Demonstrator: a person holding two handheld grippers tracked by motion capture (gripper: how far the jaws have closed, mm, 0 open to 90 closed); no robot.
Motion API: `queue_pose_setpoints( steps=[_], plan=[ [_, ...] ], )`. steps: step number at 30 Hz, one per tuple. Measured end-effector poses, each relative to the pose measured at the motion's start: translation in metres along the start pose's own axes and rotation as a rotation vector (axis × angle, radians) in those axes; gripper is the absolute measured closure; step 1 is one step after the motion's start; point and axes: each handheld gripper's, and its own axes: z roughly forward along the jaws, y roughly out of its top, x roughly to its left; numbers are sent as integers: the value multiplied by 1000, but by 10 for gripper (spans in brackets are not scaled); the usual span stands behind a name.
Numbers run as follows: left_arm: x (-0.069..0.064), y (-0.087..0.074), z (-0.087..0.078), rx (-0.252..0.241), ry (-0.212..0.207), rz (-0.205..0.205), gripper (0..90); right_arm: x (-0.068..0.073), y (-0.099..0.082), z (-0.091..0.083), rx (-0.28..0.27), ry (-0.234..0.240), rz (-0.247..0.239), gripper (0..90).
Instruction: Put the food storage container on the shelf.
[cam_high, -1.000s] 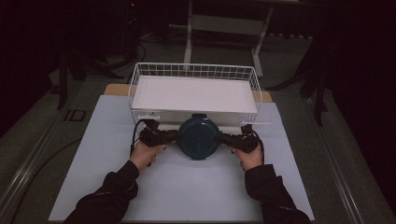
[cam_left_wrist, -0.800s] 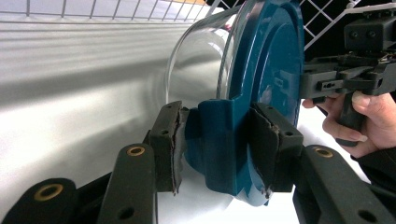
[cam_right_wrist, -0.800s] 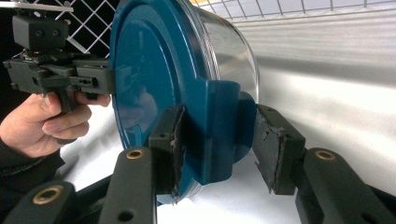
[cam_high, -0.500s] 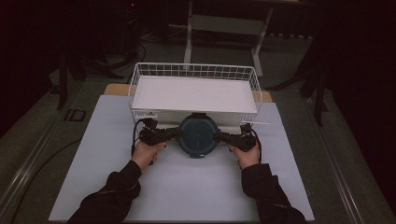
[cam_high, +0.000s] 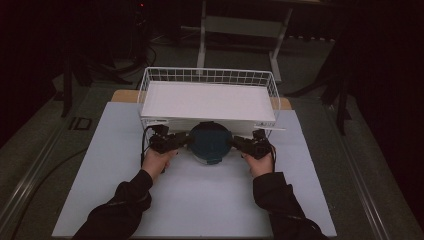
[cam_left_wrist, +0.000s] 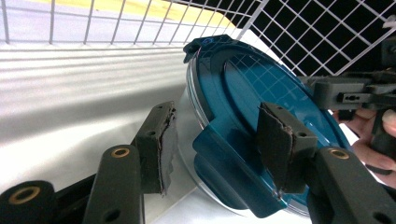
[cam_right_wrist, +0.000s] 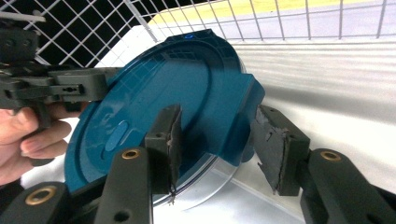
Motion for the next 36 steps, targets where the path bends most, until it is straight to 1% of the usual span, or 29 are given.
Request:
queue_pose_setpoints(
  steps=[1,2,3,4,5,6,7,8,9,10,11,12,14,15,17,19,20,22,23,25,26,27,28,29,31,33,34,35,36],
  plan=[
    [-1,0,0,3,2,7,475,1,0,0,0,-3,0,520],
    [-1,0,0,4,3,5,435,3,0,0,6,-23,-4,492],
    [-2,0,-1,-2,-5,7,435,3,0,0,6,-23,-4,492],
    [-2,0,-2,-5,-16,12,405,4,1,-1,10,-27,-11,473],
    [-4,-1,-4,-2,-34,18,382,5,1,-1,5,-33,-36,458],
    [-5,-3,-6,6,-59,42,351,6,1,-3,8,-43,-47,453],
    [-8,-4,-7,10,-47,46,300,8,1,-5,11,-47,-42,450],
    [-10,-5,-8,7,-49,46,284,9,1,-7,11,-46,-35,442],
    [-12,-6,-10,11,-78,45,256,10,1,-8,10,-45,-36,431],
    [-13,-7,-11,15,-73,82,217,10,1,-9,-10,-49,-81,426],
    [-15,-8,-11,22,-62,103,174,13,1,-11,1,-52,-70,419],
    [-17,-9,-13,36,-61,109,142,14,1,-12,-4,-51,-88,418],
    [-21,-12,-16,47,-81,117,111,17,0,-16,-1,-45,-103,415],
    [-22,-13,-18,50,-82,139,80,19,0,-17,4,-54,-112,417],
    [-27,-16,-22,63,-86,161,8,22,-1,-21,7,-50,-118,419],
    [-30,-19,-27,60,-92,176,8,24,-3,-24,6,-49,-125,435],
    [-32,-20,-28,71,-93,190,8,26,-4,-26,9,-39,-118,438],
    [-35,-24,-31,76,-99,209,8,30,-5,-29,15,-37,-134,466],
    [-37,-26,-33,87,-105,219,8,33,-6,-30,21,-32,-141,489],
    [-40,-30,-37,81,-117,224,8,39,-10,-33,24,-19,-150,534],
    [-42,-31,-39,88,-115,233,8,42,-11,-35,27,-12,-156,563],
    [-44,-32,-41,85,-111,241,8,45,-13,-35,29,-15,-162,587],
    [-45,-34,-44,79,-118,248,8,47,-15,-36,27,-15,-162,604],
    [-47,-34,-46,85,-120,253,7,50,-17,-36,35,-5,-165,638],
    [-50,-37,-50,75,-121,257,8,55,-22,-36,40,-8,-180,705],
    [-53,-39,-54,71,-119,266,8,59,-26,-37,53,7,-184,791],
    [-54,-40,-55,73,-124,263,8,61,-29,-37,60,9,-186,837],
    [-54,-41,-56,77,-126,260,8,61,-31,-36,69,19,-180,879],
    [-55,-43,-58,74,-125,261,8,62,-34,-35,80,30,-174,898]
  ],
)
